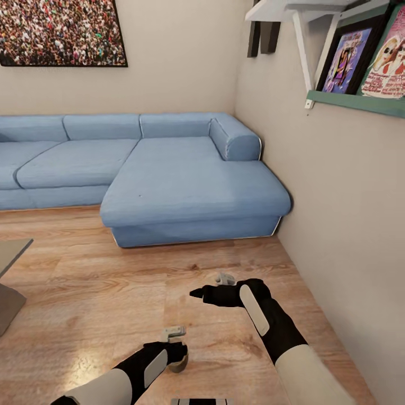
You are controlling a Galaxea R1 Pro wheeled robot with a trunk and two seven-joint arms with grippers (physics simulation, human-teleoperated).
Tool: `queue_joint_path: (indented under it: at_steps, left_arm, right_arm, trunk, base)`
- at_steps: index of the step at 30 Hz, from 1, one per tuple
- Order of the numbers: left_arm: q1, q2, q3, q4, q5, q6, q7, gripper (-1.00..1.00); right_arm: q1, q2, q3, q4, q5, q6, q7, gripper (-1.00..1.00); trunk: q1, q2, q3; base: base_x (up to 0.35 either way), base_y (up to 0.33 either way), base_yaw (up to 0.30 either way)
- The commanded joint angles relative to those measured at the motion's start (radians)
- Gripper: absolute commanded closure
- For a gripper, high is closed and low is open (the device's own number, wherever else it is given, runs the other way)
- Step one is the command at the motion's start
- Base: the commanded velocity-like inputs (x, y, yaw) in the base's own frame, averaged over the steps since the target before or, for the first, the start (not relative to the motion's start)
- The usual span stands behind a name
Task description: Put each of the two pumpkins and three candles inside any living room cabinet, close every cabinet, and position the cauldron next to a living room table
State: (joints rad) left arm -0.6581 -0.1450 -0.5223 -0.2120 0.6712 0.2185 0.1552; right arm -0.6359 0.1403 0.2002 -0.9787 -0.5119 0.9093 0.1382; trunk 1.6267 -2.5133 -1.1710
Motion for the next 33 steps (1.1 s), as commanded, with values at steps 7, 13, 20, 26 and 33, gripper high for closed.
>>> queue_joint_path:
  at_steps: [7,13,20,26,33]
  left_arm:
    - [0.000,0.001,-0.008,-0.003,0.008,0.004,0.007,-1.00]
    - [0.000,0.002,-0.008,-0.003,0.008,0.004,0.007,-1.00]
    - [0.000,0.002,-0.007,-0.003,0.011,0.003,0.007,-1.00]
    - [0.000,0.004,-0.007,-0.003,0.010,0.002,0.018,-1.00]
    - [0.000,0.019,0.004,0.002,0.021,0.002,0.114,-1.00]
  right_arm:
    - [-0.001,0.001,-0.001,0.000,0.009,0.004,0.009,-1.00]
    - [-0.001,0.001,-0.001,0.001,0.009,0.005,0.009,-1.00]
    - [-0.001,0.001,-0.001,0.000,0.009,0.004,0.009,-1.00]
    - [-0.001,0.000,-0.001,0.000,0.010,0.001,0.009,-1.00]
    - [-0.001,0.000,-0.001,0.000,0.010,0.000,0.009,-1.00]
  trunk:
    - [0.000,0.000,-0.001]
    - [0.000,0.000,-0.001]
    - [0.000,0.000,-0.001]
    - [0.000,0.000,-0.001]
    - [0.000,0.000,-0.001]
  base:
    - [-0.025,0.019,-0.289]
    - [-0.001,0.001,-0.289]
    - [0.000,0.123,-0.246]
    - [0.000,0.032,-0.039]
    - [0.000,0.001,-0.001]
